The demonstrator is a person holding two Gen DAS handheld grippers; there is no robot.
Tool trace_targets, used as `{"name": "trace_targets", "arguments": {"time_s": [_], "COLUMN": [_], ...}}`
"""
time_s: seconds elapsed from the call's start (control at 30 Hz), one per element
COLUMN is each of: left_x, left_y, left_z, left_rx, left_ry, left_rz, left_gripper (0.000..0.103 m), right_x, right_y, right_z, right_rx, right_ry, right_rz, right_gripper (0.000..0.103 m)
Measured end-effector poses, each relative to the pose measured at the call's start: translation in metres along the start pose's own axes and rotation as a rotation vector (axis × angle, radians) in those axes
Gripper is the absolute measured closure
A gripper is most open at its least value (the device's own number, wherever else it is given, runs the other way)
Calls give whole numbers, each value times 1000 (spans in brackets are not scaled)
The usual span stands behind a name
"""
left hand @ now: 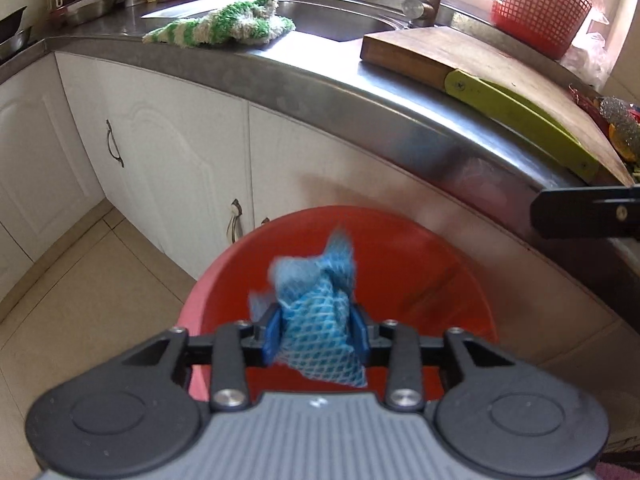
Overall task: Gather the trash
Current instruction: 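Carry cloth and packet over the red bin and open both tools to drop them, then move both open tools back to the trash heap on the counter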
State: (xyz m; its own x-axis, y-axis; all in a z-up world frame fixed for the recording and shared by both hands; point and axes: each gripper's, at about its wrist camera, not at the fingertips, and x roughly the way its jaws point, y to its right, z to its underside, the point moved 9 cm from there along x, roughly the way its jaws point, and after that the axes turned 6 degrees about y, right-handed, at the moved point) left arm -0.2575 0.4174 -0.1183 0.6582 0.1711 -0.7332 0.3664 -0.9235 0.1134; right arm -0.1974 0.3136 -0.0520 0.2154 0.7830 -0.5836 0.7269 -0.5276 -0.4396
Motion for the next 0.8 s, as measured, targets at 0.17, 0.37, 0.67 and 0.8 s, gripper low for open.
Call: {"name": "trace_targets", "arguments": {"time_s": [0.17, 0.37, 0.67, 0.8], "left_x": [0, -9, -41, -57], "left_y": [-2, -2, 25, 58], "left_z": [-6, -25, -51, -55], "left_rx": [24, 21, 59, 79], "left_ry": [-2, 36, 116, 149], "left_rz": [3, 14, 13, 18], "left_gripper": [54, 49, 41, 39], "right_x": [-3, -25, -81, -122], "right_y": [0, 2, 44, 76], "right_z": [-6, -22, -31, -22], "right_rx": [-15, -48, -22, 1], "right_ry": [13, 116, 285, 339], "right_rz": [-7, 39, 236, 344], "right_gripper": [49, 21, 4, 3]}}
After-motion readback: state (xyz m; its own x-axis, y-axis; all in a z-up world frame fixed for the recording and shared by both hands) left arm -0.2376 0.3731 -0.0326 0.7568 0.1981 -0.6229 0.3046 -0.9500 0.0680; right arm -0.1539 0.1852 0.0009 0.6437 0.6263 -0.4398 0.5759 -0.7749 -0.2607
